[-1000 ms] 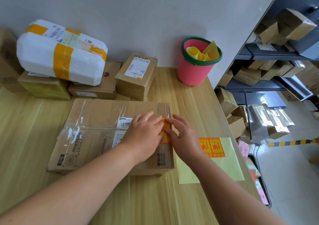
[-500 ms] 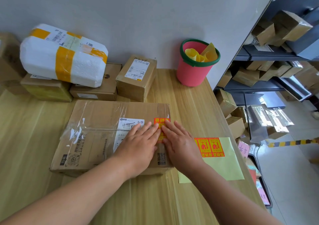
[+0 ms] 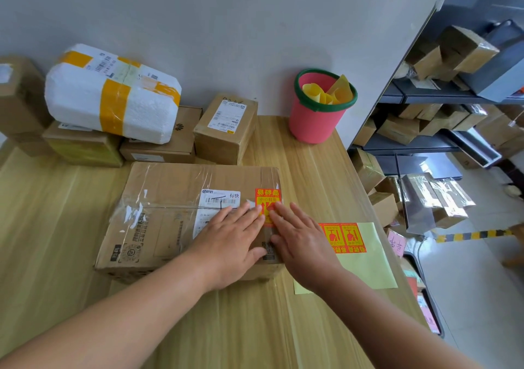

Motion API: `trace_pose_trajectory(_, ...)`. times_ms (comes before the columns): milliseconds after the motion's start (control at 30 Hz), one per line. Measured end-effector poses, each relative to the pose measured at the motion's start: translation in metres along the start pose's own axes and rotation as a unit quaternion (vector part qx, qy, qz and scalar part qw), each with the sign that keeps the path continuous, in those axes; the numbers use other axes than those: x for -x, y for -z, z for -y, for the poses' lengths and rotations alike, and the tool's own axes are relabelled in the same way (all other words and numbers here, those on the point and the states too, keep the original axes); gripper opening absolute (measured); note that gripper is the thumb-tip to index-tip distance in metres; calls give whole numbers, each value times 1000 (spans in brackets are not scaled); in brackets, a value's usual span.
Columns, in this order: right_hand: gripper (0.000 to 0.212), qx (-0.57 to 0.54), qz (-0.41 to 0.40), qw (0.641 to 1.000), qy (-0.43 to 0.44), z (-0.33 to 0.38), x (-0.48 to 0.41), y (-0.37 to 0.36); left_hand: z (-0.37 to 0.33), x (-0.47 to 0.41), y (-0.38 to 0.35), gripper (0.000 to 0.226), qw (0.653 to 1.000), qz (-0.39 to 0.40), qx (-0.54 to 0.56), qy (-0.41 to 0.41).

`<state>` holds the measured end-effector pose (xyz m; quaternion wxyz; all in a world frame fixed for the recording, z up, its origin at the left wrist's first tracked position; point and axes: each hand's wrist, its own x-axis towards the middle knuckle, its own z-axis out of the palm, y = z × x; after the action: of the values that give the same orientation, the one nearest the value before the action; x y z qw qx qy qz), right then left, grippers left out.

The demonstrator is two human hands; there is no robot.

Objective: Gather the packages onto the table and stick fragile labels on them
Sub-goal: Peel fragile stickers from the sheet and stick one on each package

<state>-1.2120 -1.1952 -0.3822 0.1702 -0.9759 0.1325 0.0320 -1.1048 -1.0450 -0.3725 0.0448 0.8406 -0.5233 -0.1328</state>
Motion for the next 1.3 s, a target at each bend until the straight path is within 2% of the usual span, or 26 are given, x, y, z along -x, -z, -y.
trace_pose_trajectory(167, 86, 17, 54, 998, 7, 5, 16, 2, 7, 18, 0, 93, 998, 38, -44, 6)
trace_pose_trajectory(400, 84, 27, 50, 998, 0, 7, 13, 2, 12, 14, -7, 88, 997, 42, -69, 9)
trace_pose_trajectory(533, 79, 42, 74, 996, 4, 7, 13, 0, 13, 13, -4, 87, 996, 58, -65, 19)
trace_pose_trajectory(633, 81, -10, 9, 1000, -1, 12, 1, 9, 16, 8, 5, 88, 998, 60, -24, 14)
trace_pose_trajectory(700, 76, -54, -36, 998, -12, 16, -16, 20, 21, -1, 15, 93, 1000, 8, 15, 24)
trace_pose_trajectory(733, 71, -69, -50, 996, -19, 17, -28, 26, 26, -7, 22, 93, 998, -27, 42, 45)
trace_pose_trajectory(833, 55, -101, -75, 991, -44, 21, -73, 42, 51, -34, 47, 74, 975, -103, 133, 148)
trace_pose_trajectory(967, 57, -133, -68, 984, -96, 26, -138, 63, 92, -75, 81, 65, 941, -163, 180, 234)
trace_pose_trajectory(1033, 61, -120, -42, 985, -117, 25, -167, 67, 110, -94, 90, 62, 932, -146, 189, 273)
trace_pose_trajectory(1133, 69, -114, 5, 983, -147, 20, -207, 63, 138, -122, 93, 74, 918, -94, 206, 325)
trace_pose_trajectory(1233, 64, -138, 29, 975, -172, 13, -239, 50, 162, -148, 85, 81, 903, -60, 236, 353)
trace_pose_trajectory(1300, 60, -153, 44, 970, -186, 8, -256, 41, 174, -164, 79, 77, 891, -47, 253, 374)
